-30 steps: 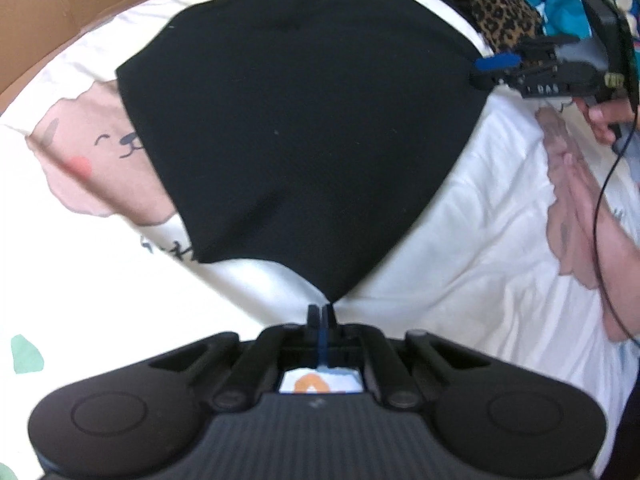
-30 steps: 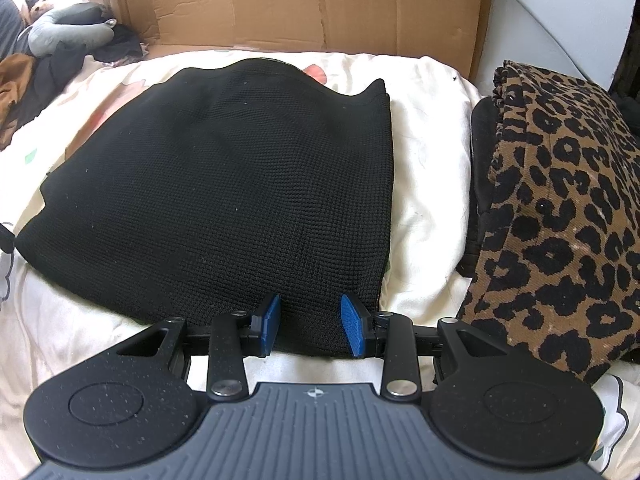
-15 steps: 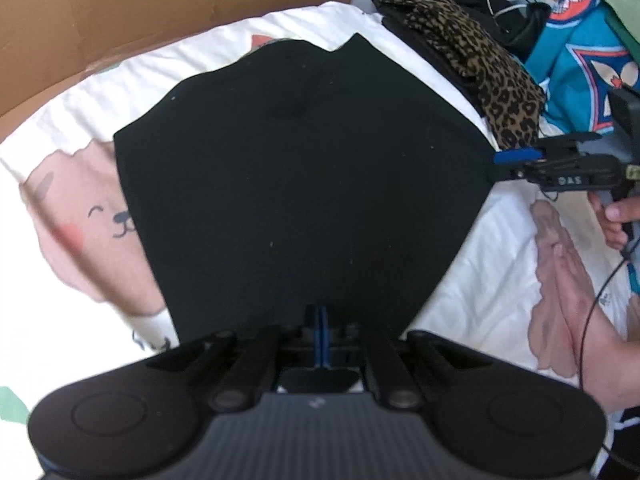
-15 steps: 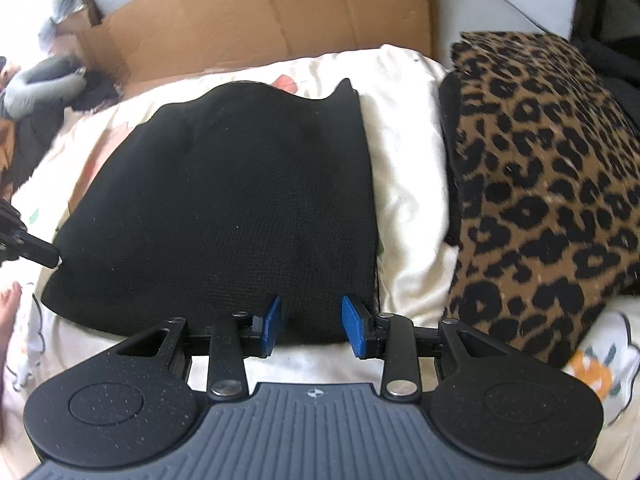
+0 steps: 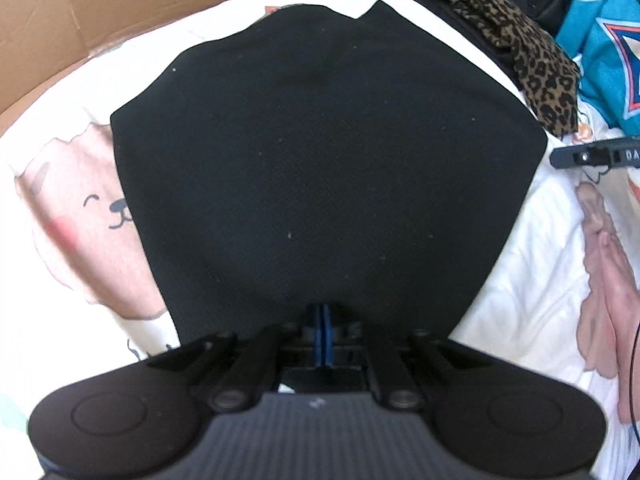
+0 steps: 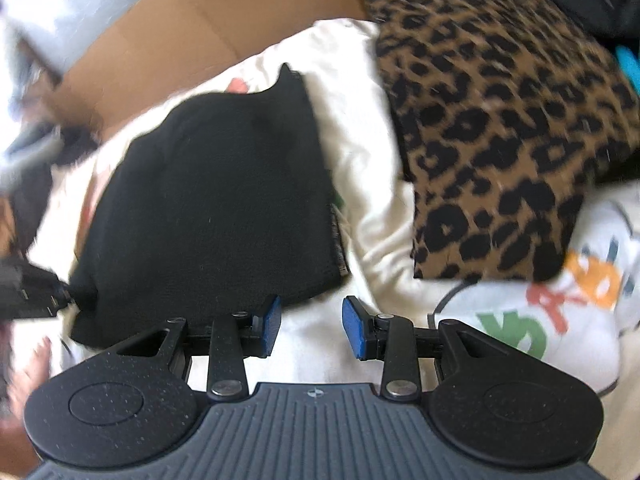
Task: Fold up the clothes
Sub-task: 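Close the left gripper on the black shorts edge while the right gripper grasps beside it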
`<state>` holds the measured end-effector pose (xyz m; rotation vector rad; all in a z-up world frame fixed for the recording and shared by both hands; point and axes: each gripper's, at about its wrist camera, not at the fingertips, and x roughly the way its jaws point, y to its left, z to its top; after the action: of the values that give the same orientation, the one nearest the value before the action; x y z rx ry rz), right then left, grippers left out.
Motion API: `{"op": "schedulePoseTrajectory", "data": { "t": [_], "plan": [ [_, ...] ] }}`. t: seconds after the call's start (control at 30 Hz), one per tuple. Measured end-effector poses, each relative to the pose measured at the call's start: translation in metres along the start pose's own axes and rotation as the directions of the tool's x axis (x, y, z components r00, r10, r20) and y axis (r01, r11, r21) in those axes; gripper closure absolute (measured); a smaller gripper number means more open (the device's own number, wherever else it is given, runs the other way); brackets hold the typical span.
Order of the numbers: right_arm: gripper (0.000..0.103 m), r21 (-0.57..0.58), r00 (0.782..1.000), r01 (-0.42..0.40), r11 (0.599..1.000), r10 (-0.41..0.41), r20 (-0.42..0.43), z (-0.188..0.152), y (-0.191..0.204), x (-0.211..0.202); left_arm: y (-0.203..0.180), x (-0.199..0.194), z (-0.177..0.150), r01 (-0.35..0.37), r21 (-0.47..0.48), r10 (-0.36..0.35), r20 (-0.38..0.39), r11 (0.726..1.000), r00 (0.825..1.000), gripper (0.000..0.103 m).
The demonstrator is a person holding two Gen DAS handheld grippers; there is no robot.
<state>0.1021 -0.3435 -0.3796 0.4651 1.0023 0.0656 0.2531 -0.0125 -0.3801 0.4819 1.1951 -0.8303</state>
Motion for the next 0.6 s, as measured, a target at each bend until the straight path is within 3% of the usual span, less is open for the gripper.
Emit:
{"op": "schedulePoseTrajectory", "data": {
  "t": [0.23, 0.43, 0.47, 0.53, 0.6],
  "plan": [
    [0.062, 0.234, 0.993, -0.117, 0.965, 0.119, 0.003, 0.0, -0.021, 0.014, 0.012, -0.019, -0.003, 0.011, -0.039, -0.01, 0.008, 0.999, 1.0, 0.098],
    [0.062, 0.456, 0.979, -0.193, 0.869, 0.201, 0.031, 0.001, -0.043, 0.027, 0.032, -0.033, -0.017, 0.044, -0.129, -0.046, -0.011, 0.991, 0.999, 0.093],
    [0.062, 0.469, 0.978, -0.196, 0.861, 0.204, 0.034, 0.001, -0.045, 0.029, 0.035, -0.035, -0.019, 0.062, -0.15, -0.064, -0.011, 0.987, 0.998, 0.09],
    [0.066, 0.486, 0.978, -0.199, 0.851, 0.205, 0.04, 0.0, -0.046, 0.031, 0.037, -0.036, -0.023, 0.098, -0.179, -0.102, -0.013, 0.979, 0.995, 0.076],
    [0.084, 0.492, 0.978, -0.198, 0.848, 0.203, 0.044, -0.001, -0.045, 0.031, 0.036, -0.035, -0.028, 0.117, -0.198, -0.122, -0.018, 0.973, 0.992, 0.067]
  ]
}}
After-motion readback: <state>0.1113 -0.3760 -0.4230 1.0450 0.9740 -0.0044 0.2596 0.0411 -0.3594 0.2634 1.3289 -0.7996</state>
